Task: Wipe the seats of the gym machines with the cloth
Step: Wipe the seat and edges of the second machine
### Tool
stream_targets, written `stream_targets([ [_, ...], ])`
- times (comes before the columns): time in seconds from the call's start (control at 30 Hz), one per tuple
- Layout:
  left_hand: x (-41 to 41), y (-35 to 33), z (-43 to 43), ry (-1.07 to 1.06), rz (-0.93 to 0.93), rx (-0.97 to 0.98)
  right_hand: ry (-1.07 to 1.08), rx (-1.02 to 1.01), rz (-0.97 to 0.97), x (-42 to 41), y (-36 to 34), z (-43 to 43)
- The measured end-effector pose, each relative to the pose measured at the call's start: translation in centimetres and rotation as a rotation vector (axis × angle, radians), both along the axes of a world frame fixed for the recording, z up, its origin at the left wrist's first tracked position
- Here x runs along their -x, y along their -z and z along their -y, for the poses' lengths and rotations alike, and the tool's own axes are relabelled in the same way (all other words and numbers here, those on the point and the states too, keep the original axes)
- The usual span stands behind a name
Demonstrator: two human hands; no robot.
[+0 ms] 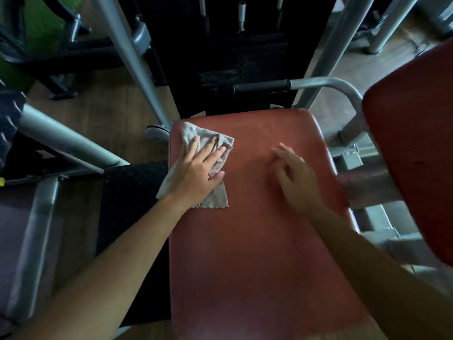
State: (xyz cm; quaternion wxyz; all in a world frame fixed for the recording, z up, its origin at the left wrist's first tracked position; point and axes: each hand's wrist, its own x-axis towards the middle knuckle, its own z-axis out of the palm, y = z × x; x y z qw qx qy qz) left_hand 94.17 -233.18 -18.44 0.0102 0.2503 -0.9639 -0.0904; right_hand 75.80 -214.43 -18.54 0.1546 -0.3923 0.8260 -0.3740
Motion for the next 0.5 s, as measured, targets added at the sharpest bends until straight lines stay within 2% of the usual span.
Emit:
stream_targets([
  [0.13, -2.5, -0.3, -4.1, -0.127, -0.028, -0.033, -0.029, -0.023, 0.042, -5.1, -0.3, -6.9],
  [0.23, -5.2, -0.7, -7.7, -0.161, 0.044, 0.021, -0.003, 0.007, 0.064, -8.5, -0.6, -10.8],
  [0.3, -6.8, -0.7, -9.4, -0.205, 0.051, -0.026, 0.016, -0.005, 0.102, -10.5, -1.3, -12.7],
  [0.5, -11.4, -1.9, -11.9, -0.241, -0.269, -0.327, -0.001, -0.124, 0.117, -16.1, -2.4, -14.2],
])
